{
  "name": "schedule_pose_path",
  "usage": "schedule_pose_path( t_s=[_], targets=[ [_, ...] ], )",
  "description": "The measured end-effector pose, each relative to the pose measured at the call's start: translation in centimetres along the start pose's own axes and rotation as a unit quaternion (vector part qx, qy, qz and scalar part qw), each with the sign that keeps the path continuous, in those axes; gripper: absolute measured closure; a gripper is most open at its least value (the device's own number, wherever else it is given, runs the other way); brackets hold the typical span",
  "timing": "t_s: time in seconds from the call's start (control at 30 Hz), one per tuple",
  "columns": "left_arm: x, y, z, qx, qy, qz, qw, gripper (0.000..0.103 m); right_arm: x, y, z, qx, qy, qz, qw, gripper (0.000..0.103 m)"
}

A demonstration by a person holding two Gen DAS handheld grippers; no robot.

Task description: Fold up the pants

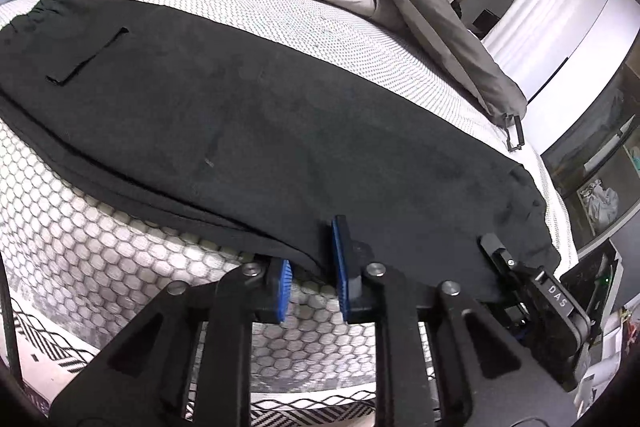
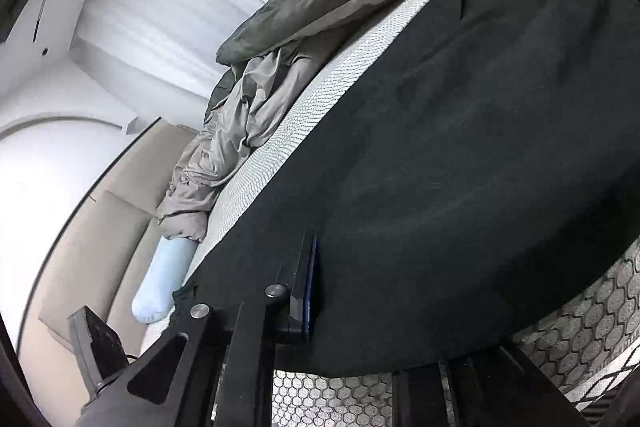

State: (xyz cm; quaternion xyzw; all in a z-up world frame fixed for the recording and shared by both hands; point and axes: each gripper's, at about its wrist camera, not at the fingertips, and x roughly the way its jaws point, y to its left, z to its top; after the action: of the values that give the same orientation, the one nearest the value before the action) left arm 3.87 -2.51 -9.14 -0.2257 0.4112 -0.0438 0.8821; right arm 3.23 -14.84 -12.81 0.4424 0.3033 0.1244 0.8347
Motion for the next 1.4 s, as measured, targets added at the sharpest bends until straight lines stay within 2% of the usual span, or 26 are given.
schedule_pose_path(
  t_s=[0.23, 0.33, 0.47, 0.6, 0.7, 0.8, 1.17, 1.33, 1.4],
  targets=[
    [-1.0, 2.3, 0.4, -0.004, 0.000, 0.007, 1.0000, 0.085, -1.4, -2.2, 0.8, 0.032, -0.008, 0.002, 0.999, 0.088],
    [-1.1, 3.2, 0.7, -0.018, 0.003, -0.003, 0.9998, 0.083, -2.3, -3.4, 1.4, 0.052, -0.022, -0.001, 0.998, 0.088],
    [-0.5, 4.1, 0.6, -0.027, 0.013, -0.007, 0.9995, 0.083, -3.5, -5.1, 2.2, 0.062, -0.021, 0.014, 0.998, 0.088],
    [-0.4, 4.3, 0.5, -0.028, 0.012, -0.004, 0.9995, 0.083, -4.6, -6.7, 3.2, 0.072, -0.047, 0.003, 0.996, 0.089],
    [-0.2, 4.0, 0.4, -0.022, 0.013, 0.004, 0.9997, 0.083, -5.6, -8.4, 4.6, 0.088, -0.081, -0.018, 0.993, 0.095],
    [-0.1, 3.8, 0.4, -0.017, 0.013, 0.007, 0.9997, 0.083, -6.5, -10.5, 5.8, 0.114, -0.090, -0.016, 0.989, 0.097],
    [0.0, 3.4, 0.4, -0.008, 0.018, 0.010, 0.9998, 0.083, -7.1, -11.8, 10.9, 0.095, -0.088, -0.049, 0.990, 0.097],
    [-0.5, 4.2, 0.8, -0.001, 0.024, -0.008, 0.9997, 0.083, -8.7, -14.4, 13.2, 0.091, -0.115, -0.065, 0.987, 0.099],
    [-1.1, 5.1, 1.1, -0.005, 0.017, 0.008, 0.9998, 0.081, -8.8, -15.6, 13.1, 0.106, -0.113, -0.046, 0.987, 0.100]
  ],
)
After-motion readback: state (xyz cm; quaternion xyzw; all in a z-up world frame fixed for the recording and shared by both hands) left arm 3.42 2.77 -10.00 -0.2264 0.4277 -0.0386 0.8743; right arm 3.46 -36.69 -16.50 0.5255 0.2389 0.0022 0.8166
